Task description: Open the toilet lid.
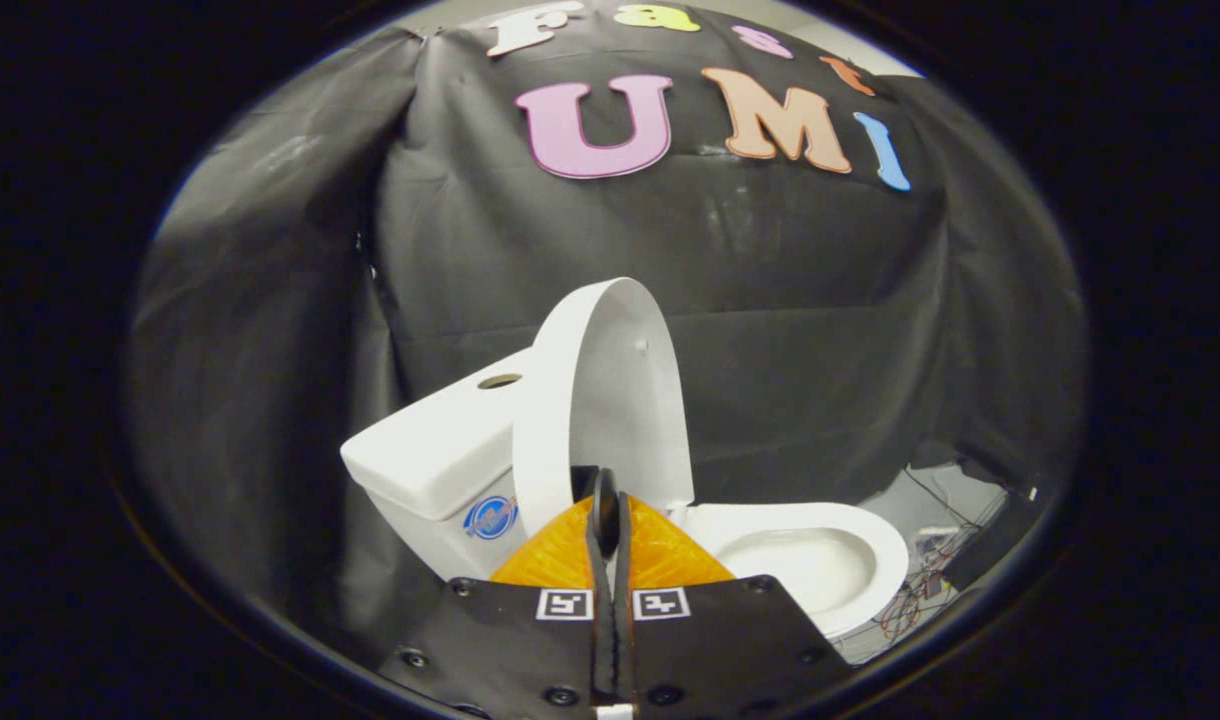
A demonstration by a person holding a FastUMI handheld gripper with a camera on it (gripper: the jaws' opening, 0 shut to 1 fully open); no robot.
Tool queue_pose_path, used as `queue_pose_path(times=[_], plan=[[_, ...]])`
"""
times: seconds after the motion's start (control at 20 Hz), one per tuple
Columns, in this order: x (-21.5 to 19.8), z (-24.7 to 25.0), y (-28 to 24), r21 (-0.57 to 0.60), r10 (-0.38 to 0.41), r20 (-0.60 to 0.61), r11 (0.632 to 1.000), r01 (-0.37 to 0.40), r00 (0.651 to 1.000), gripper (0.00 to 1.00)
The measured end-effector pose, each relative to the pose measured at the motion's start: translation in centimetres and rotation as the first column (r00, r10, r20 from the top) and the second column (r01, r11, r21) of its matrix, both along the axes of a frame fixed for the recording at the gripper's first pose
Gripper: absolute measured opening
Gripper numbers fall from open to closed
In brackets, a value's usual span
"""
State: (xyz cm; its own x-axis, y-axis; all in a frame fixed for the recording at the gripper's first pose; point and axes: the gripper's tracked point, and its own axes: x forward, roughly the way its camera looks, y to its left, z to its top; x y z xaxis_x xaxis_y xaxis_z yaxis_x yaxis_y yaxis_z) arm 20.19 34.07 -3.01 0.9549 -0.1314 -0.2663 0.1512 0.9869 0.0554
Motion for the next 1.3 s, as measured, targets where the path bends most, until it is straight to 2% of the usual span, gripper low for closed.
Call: queue_pose_path(times=[0.15,0.25,0.45,0.5,0.55,0.65,0.85,1.05,1.3], plan=[[0.5,-0.2,1.5,-0.067,0.013,-0.005,0.998,-0.013,1.000,0.00],[0.9,0.0,1.5,-0.159,0.005,0.008,0.987,-0.004,1.000,0.01],[1.0,0.2,2.6,-0.226,-0.002,0.034,0.974,0.009,0.999,0.01],[1.7,0.4,3.0,-0.257,0.015,0.042,0.966,-0.004,0.999,0.07],[0.9,0.8,4.7,-0.243,0.073,0.067,0.969,-0.054,0.995,0.13],[0.8,1.7,6.4,-0.245,0.116,0.089,0.965,-0.091,0.989,0.42],[0.2,1.4,7.2,-0.285,0.180,0.050,0.945,-0.159,0.982,0.99],[-1.2,2.8,7.2,-0.204,0.232,0.072,0.956,-0.213,0.970,0.98],[-3.2,6.4,4.9,-0.171,0.267,0.134,0.955,-0.243,0.954,0.98]])
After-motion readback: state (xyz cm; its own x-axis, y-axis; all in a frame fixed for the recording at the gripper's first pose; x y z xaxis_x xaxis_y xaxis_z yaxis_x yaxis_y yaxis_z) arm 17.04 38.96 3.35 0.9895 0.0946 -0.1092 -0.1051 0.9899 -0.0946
